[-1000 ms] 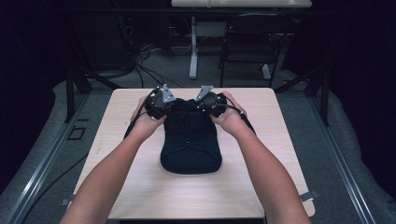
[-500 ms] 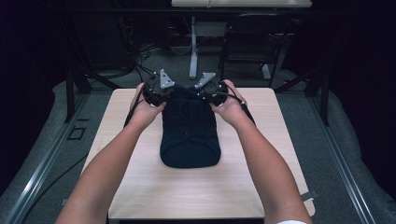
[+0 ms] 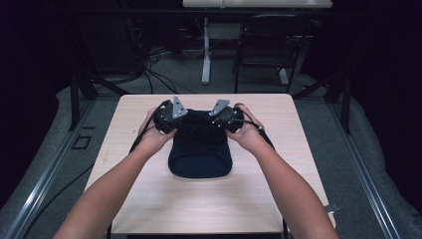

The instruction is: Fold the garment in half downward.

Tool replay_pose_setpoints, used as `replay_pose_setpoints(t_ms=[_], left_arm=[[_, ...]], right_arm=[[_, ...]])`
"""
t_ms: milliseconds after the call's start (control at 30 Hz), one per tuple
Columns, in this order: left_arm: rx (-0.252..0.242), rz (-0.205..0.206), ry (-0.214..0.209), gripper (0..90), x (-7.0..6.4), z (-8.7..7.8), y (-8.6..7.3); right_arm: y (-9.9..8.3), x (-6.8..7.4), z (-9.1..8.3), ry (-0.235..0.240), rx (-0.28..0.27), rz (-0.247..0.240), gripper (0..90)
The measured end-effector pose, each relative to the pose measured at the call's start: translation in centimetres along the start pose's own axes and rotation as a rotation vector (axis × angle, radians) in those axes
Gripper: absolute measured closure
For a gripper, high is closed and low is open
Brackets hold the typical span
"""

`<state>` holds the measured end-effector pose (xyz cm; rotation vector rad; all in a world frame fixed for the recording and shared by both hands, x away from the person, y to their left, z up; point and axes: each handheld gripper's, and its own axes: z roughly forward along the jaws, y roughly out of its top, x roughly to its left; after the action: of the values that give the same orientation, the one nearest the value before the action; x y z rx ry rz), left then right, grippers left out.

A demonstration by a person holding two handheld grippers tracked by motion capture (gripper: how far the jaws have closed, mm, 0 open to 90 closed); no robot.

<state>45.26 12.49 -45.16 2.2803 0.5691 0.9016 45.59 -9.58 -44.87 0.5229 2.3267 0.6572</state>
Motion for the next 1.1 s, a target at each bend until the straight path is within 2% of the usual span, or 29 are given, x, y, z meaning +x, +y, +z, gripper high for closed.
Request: replay_pose_setpoints(t_ms=[100,367,400,600,767,833,1100], left_arm=[[-0.004,0.003,-0.007,81.3,-0.3,0.0,-0.5],[-0.002,-0.026,-0.051,81.1,-1.0,0.0,-1.6],[0.005,-0.025,-0.062,81.1,-1.0,0.0,-1.7],[0.010,-0.025,-0.065,81.1,-1.0,0.0,-1.8],[0.013,-0.030,-0.092,81.1,-1.1,-0.1,-2.0],[0.009,-0.043,-0.106,81.0,-1.1,-0.2,-2.2],[0.011,-0.030,-0.129,81.0,-1.6,-0.8,-2.7]], right_arm=[[-0.4,0.6,-0.1,0.012,0.011,-0.023,84.1],[-1.0,1.1,-0.3,0.048,0.013,-0.017,84.3],[-1.0,1.2,-0.3,0.052,0.015,-0.018,84.2],[-1.1,1.4,-0.3,0.063,0.028,-0.031,84.4],[-1.3,1.6,-0.4,0.078,0.029,-0.035,84.5],[-1.5,1.7,-0.5,0.090,0.020,-0.025,84.6],[-1.9,2.4,-1.0,0.111,0.030,-0.051,85.2]])
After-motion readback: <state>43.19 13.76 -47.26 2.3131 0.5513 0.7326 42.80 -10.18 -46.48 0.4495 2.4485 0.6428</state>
